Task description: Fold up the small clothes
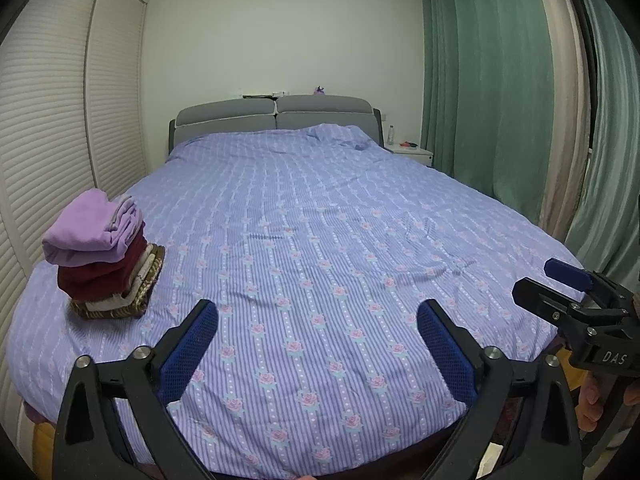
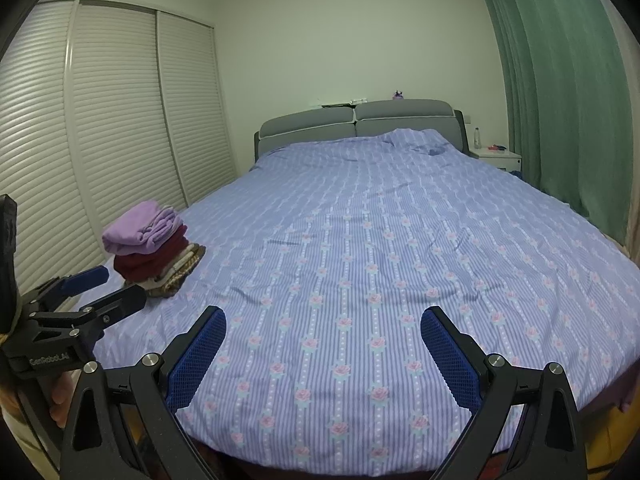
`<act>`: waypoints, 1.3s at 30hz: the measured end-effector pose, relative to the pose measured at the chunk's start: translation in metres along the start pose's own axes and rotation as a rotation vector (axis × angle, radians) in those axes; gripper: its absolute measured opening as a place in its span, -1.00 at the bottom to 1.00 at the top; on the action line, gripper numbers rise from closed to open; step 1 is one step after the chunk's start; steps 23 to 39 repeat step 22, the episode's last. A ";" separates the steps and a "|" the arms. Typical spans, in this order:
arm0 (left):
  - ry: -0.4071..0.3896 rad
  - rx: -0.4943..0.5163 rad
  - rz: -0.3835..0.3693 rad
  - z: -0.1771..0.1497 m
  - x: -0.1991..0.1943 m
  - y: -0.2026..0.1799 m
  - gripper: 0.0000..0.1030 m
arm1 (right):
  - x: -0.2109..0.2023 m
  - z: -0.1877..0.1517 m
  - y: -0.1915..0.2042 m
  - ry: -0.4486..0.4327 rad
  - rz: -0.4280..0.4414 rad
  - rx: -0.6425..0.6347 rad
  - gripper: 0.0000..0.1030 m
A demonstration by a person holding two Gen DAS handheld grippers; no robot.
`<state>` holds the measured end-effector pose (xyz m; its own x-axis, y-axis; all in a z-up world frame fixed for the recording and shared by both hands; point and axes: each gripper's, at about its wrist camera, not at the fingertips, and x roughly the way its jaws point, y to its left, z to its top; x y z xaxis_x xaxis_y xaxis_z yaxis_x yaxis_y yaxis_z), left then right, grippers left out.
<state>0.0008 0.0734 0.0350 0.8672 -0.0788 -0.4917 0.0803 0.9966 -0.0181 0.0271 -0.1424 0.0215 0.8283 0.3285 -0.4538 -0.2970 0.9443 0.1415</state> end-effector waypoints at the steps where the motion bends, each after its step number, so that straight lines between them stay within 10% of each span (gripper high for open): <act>1: -0.002 0.001 0.001 0.000 -0.001 -0.002 1.00 | 0.000 0.000 0.000 0.001 0.000 0.000 0.91; 39: 0.012 -0.003 0.015 -0.002 0.002 -0.001 1.00 | -0.002 0.000 -0.001 0.003 -0.002 -0.005 0.91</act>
